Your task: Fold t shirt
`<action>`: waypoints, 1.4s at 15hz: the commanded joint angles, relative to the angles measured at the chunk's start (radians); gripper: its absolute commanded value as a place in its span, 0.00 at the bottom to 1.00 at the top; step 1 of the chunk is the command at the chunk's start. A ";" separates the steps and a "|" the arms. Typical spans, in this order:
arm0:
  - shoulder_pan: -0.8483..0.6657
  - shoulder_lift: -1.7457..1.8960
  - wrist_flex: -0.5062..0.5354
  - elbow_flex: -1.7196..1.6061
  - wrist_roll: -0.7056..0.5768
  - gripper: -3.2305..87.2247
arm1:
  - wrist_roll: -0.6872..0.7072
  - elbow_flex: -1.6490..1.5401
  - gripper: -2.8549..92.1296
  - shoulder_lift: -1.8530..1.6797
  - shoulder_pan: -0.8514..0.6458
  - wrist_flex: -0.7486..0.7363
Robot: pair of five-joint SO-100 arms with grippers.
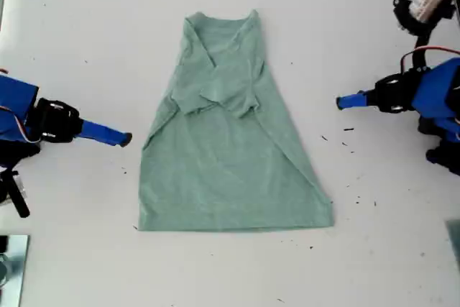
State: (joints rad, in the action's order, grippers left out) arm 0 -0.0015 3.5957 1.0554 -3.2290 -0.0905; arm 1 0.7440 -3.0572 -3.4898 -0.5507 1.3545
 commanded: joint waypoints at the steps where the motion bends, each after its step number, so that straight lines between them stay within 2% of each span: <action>1: -0.143 0.008 -0.015 -0.002 0.003 0.24 | -0.499 -0.043 0.22 -0.012 0.051 -0.005; 2: -0.201 0.008 -0.015 -0.002 0.003 0.22 | -0.621 -0.043 0.22 -0.012 0.054 -0.005; 3: -0.242 0.008 -0.015 0.000 0.003 0.11 | -0.676 -0.043 0.22 -0.012 0.044 -0.005; 4: -0.262 0.008 -0.015 0.000 -0.003 0.03 | -0.627 -0.043 0.19 -0.012 -0.006 -0.005; 5: -0.276 0.008 -0.015 0.003 -0.006 0.03 | -0.583 -0.035 0.10 -0.014 -0.017 0.005; 6: -0.268 0.008 -0.020 0.006 -0.066 0.03 | -0.474 -0.018 0.06 -0.014 -0.015 0.006; 7: -0.265 0.008 -0.020 0.006 -0.074 0.03 | -0.371 -0.021 0.06 -0.014 0.023 0.005; 8: -0.287 0.008 -0.020 0.003 -0.055 0.03 | -0.448 0.003 0.06 -0.015 0.034 0.018; 9: -0.295 0.008 -0.018 0.002 -0.038 0.03 | -0.440 0.069 0.06 -0.015 0.060 0.035; 11: -0.233 0.008 -0.018 0.002 -0.044 0.03 | -0.463 0.259 0.05 0.048 0.204 0.044; 13: -0.201 0.008 -0.021 -0.012 -0.044 0.03 | -0.483 0.663 0.05 0.561 0.371 0.115; 15: -0.179 0.008 -0.023 -0.012 -0.046 0.03 | -0.502 1.120 0.05 0.954 0.515 0.307; 16: -0.178 0.008 -0.023 -0.012 -0.046 0.03 | -0.512 1.284 0.06 1.083 0.569 0.377; 18: -0.167 0.008 -0.023 -0.012 -0.046 0.03 | -0.532 1.460 0.38 1.266 0.669 0.391; 21: -0.163 0.008 -0.023 -0.014 -0.057 0.03 | -0.594 1.457 0.36 1.353 0.735 0.388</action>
State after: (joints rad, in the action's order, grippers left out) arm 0 -0.1733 3.5972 1.0554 -3.2321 -0.1442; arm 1 0.1779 -1.6444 -2.1445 0.1503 1.7395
